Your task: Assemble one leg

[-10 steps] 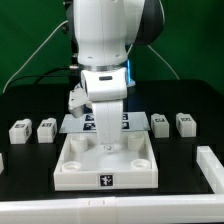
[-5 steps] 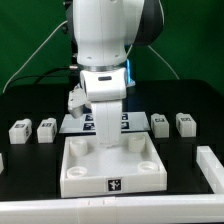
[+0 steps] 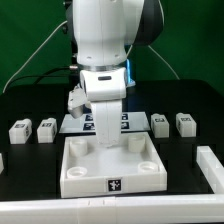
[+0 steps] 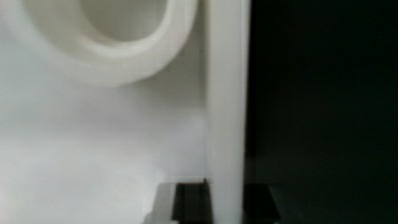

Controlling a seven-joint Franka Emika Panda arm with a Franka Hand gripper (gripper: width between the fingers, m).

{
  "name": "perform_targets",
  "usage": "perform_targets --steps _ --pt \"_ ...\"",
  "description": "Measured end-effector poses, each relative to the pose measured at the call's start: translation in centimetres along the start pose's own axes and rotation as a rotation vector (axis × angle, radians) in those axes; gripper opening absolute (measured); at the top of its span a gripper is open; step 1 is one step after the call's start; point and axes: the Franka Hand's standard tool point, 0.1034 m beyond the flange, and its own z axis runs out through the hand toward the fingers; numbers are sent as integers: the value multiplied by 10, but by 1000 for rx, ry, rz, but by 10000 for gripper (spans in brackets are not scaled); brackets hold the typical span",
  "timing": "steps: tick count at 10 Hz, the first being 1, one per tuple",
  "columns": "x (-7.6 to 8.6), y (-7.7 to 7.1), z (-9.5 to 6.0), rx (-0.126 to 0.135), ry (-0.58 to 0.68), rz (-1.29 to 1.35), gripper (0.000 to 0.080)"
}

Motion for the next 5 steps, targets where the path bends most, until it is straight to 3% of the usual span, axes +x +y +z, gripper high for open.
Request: perform_targets --steps 3,4,5 --pt "3 4 -1 -2 0 3 61" --pt "11 16 -5 -7 0 3 61" --pt "22 29 -8 9 0 12 61"
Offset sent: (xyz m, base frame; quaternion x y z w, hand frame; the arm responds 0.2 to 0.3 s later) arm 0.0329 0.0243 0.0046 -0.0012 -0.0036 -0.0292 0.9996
